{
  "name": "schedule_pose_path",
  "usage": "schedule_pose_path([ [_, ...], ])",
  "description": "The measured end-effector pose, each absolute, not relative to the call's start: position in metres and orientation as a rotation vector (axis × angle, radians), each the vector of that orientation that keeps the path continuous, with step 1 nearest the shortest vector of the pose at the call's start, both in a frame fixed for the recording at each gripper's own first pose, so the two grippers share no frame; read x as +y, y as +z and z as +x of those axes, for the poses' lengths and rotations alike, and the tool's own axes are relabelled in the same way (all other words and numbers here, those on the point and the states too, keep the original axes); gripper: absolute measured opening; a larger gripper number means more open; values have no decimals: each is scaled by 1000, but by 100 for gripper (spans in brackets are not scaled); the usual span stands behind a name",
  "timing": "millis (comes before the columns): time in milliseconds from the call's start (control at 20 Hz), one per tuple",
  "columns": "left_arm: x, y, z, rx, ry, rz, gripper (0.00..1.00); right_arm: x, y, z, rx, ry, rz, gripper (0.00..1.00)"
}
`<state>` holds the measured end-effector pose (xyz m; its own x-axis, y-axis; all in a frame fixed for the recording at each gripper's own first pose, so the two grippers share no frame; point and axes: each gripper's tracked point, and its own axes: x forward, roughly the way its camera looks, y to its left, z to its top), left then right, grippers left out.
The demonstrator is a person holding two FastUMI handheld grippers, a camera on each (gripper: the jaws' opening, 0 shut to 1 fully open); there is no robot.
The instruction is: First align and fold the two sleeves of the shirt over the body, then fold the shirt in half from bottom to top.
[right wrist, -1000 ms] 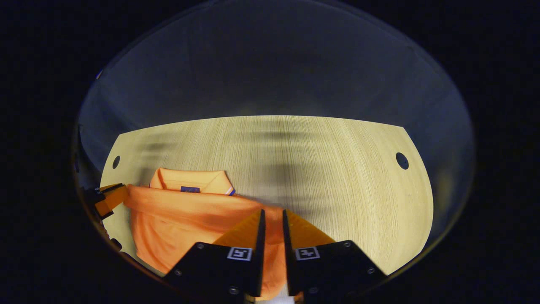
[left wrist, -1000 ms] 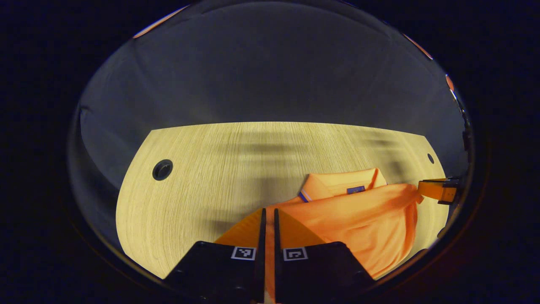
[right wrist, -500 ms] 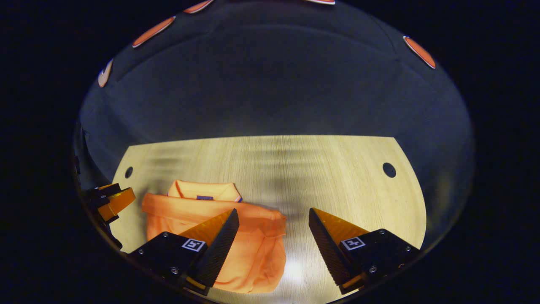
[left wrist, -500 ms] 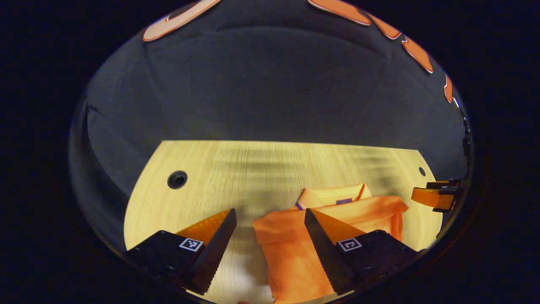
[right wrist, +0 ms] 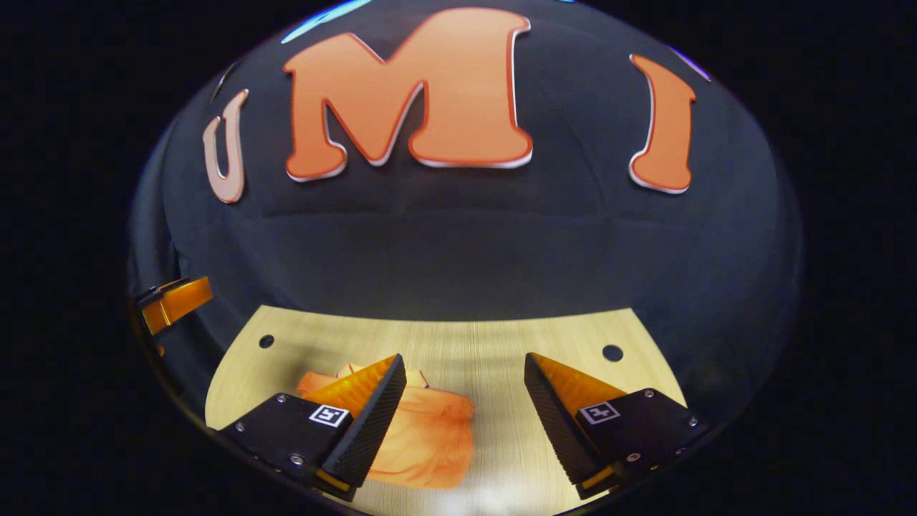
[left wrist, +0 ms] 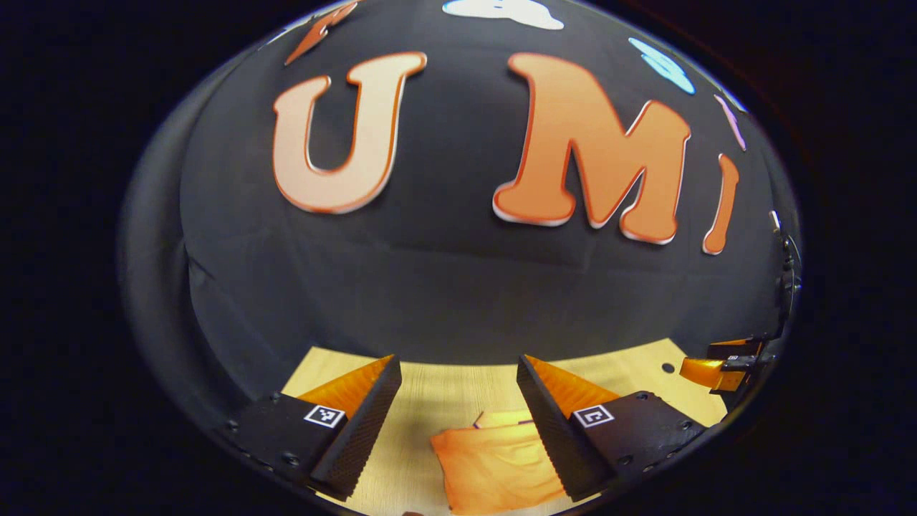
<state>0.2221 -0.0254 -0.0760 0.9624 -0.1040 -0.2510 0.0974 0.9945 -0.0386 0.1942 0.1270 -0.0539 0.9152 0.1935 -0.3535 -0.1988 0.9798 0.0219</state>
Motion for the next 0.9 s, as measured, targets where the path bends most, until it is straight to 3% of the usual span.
schedule_pose_path([
  [200, -21, -10, 176, 149, -107, -98, 99, 126, 10, 146, 179, 257, 5, 100],
  [500, -19, 38, 105, 31, -80, -98, 98, 121, 63, 88, -35, 294, -4, 99],
  [900, -56, 45, 58, 4, -99, -91, 98, 104, 49, 49, -14, 325, 13, 100],
])
